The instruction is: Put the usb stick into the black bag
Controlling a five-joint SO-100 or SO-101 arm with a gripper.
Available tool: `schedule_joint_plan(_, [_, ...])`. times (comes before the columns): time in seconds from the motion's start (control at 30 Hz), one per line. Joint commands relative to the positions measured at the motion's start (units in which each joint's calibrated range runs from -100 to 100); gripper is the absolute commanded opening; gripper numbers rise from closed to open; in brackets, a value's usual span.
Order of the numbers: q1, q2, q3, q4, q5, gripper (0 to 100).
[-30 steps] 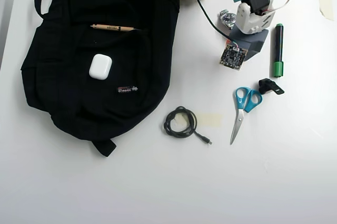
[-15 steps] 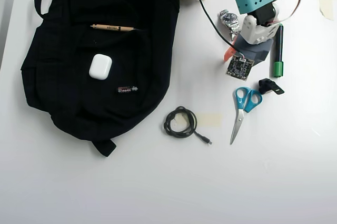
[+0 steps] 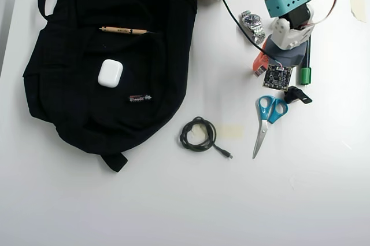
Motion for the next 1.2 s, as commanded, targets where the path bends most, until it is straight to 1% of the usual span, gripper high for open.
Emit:
schedule_joint_plan(0.0, [1.7, 0.6, 0.2, 0.5, 3.6, 22])
schedule_joint_plan(0.17, [2.5, 0.7, 0.2, 0.5, 4.4, 23])
schedule_joint_plan(0.33, [3.8, 0.7, 0.3, 0.5, 7.3, 22])
schedule_joint_plan(0.47, [5.0, 0.6, 0.2, 1.2, 7.0, 23])
schedule_joint_plan(0.5, [5.0, 0.6, -0.2, 1.3, 6.2, 23])
schedule_joint_plan(0.63, [5.1, 0.1, -0.7, 1.9, -3.3, 23])
schedule_joint_plan(0.7, [4.9, 0.1, -0.7, 1.9, -4.4, 23])
schedule_joint_plan(0.97, [3.1, -0.3, -0.6, 1.9, -4.6, 23])
schedule_joint_plan(1.17, [0.5, -0.6, -0.8, 3.9, -9.3, 23])
